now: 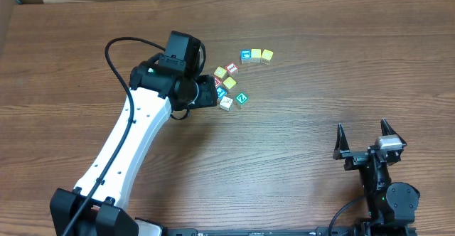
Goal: Flip 4 blocks
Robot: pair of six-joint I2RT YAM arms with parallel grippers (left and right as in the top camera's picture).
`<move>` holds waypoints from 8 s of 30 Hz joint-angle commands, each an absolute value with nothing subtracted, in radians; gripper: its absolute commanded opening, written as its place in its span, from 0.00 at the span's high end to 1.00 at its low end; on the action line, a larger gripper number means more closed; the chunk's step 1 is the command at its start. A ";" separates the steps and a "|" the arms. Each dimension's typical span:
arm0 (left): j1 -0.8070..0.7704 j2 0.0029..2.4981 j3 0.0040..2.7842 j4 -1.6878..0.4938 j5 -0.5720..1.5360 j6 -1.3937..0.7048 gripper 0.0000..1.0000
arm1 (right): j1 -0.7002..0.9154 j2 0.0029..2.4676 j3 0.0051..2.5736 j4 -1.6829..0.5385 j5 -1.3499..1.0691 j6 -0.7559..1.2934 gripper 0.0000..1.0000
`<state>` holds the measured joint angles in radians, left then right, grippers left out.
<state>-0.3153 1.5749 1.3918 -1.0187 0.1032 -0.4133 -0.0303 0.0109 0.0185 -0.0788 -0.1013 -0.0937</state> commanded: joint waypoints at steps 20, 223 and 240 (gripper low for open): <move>-0.435 1.881 1.381 -0.760 -0.019 -0.286 0.50 | -0.023 0.003 0.008 -0.074 -0.106 -0.098 0.00; -0.524 1.929 1.266 -1.067 0.072 -0.461 0.96 | -0.023 0.003 0.008 -0.074 -0.106 -0.098 0.00; -0.524 1.929 1.266 -1.107 0.152 -0.460 0.96 | -0.023 0.003 0.008 -0.074 -0.107 -0.098 0.00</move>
